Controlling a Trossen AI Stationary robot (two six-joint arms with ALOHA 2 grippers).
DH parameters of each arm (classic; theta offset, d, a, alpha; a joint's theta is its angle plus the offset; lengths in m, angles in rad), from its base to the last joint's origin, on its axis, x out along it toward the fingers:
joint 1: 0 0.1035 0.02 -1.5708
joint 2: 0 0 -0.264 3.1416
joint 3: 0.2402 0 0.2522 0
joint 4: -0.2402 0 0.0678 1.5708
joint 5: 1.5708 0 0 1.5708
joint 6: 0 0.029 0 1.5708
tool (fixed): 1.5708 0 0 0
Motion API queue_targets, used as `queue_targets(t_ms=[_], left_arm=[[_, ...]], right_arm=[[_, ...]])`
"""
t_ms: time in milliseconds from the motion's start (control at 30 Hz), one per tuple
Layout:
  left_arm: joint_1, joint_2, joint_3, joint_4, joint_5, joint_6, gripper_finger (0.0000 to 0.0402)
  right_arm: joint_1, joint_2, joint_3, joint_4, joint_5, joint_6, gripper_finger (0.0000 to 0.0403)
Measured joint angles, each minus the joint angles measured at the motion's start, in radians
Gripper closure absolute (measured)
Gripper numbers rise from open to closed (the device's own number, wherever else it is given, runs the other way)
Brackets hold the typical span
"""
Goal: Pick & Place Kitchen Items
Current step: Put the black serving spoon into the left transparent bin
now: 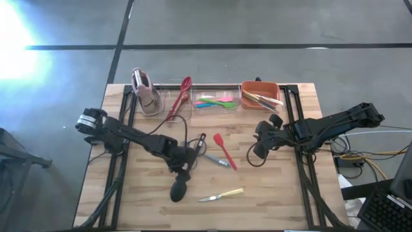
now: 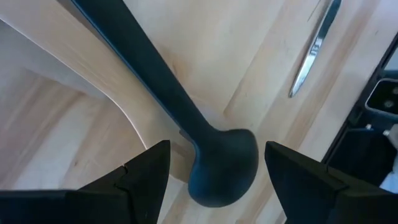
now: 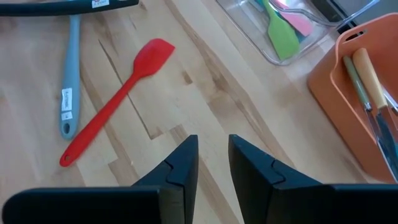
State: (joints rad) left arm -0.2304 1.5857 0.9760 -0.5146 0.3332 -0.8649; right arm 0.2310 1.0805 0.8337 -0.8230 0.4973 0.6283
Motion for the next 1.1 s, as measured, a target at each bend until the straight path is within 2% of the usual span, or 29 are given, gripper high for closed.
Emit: queue_targets(t_ms=[500,867,1100], left_arm=[[-0.001,0.086,-0.001,0.059,0.045,0.01,0.0138],[-0.001,0.129,-0.002,0.125,0.114,0.038,0.0138],[0.003,0.138,-0.002,0.152,0.119,0.034,0.0138]], right_arm=[[0.0,0.0,0.0,0.008,0.0,0.0,0.0305],[0.0,0.0,-0.003,0.011,0.001,-0.004,0.0324],[0.0,0.0,-0.004,0.013,0.001,-0.004,0.0327]])
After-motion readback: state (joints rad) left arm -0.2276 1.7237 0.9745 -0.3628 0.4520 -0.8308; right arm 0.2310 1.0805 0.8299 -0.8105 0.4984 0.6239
